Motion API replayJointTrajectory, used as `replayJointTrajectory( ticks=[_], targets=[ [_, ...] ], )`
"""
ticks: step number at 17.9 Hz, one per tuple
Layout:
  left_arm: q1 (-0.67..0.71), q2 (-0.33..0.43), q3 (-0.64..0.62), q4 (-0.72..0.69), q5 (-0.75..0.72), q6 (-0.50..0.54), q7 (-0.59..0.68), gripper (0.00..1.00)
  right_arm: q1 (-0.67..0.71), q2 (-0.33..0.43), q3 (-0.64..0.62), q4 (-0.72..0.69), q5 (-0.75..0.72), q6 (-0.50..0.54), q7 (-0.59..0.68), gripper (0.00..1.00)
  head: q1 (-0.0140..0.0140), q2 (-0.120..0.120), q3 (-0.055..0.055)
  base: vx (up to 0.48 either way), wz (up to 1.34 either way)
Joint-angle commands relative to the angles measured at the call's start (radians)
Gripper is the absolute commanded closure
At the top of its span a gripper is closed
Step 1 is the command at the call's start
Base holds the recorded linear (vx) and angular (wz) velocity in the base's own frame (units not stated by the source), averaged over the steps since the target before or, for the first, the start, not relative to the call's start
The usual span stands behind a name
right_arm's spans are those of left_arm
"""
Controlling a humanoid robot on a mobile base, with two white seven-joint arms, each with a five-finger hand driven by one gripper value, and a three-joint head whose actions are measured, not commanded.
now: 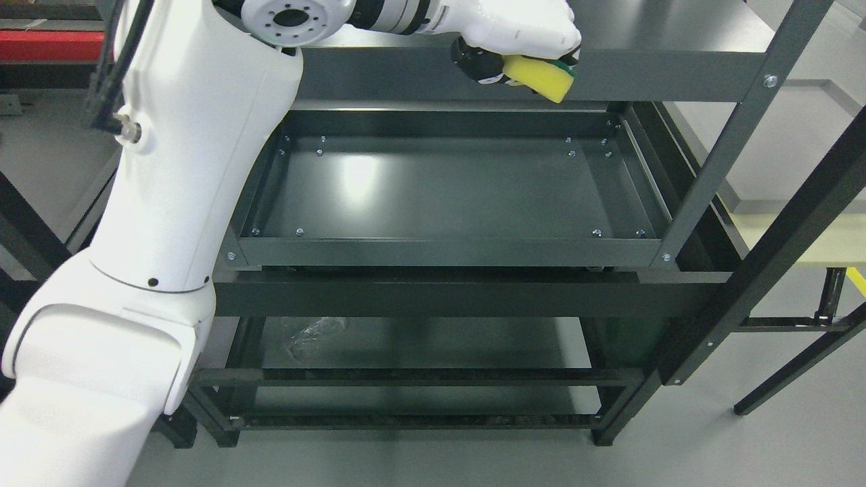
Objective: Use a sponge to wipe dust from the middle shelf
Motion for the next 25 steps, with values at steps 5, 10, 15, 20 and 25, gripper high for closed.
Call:
replayJointTrajectory(
  ticks=[5, 10, 15, 20, 25],
  targets=[
    [0.068, 0.174, 0.315, -0.047, 0.111, -0.003, -0.131, 0.98, 0.001, -0.017, 0.000, -0.017, 0.000, 0.072, 0.000, 0.00, 0.0000, 0.000, 0.000, 0.023, -0.07],
    [0.148, 0.401, 0.350, -0.046, 0.267, -0.003, -0.129, 0.98, -0.001, -0.017, 0.000, -0.017, 0.000, 0.074, 0.000, 0.00, 0.0000, 0.000, 0.000, 0.005, 0.00],
    [0.162, 0.502, 0.383, -0.037, 0.340, -0.003, -0.129, 0.98, -0.001, -0.017, 0.000, -0.017, 0.000, 0.072, 0.000, 0.00, 0.0000, 0.000, 0.000, 0.004, -0.01],
    [0.154, 0.414, 0.366, -0.035, 0.326, -0.003, -0.126, 0.98, -0.001, -0.017, 0.000, -0.017, 0.000, 0.072, 0.000, 0.00, 0.0000, 0.000, 0.000, 0.015, -0.02],
    [0.122, 0.135, 0.352, 0.058, 0.201, -0.003, -0.125, 0.98, 0.001, -0.017, 0.000, -0.017, 0.000, 0.072, 0.000, 0.00, 0.0000, 0.000, 0.000, 0.000, 0.00]
  ],
)
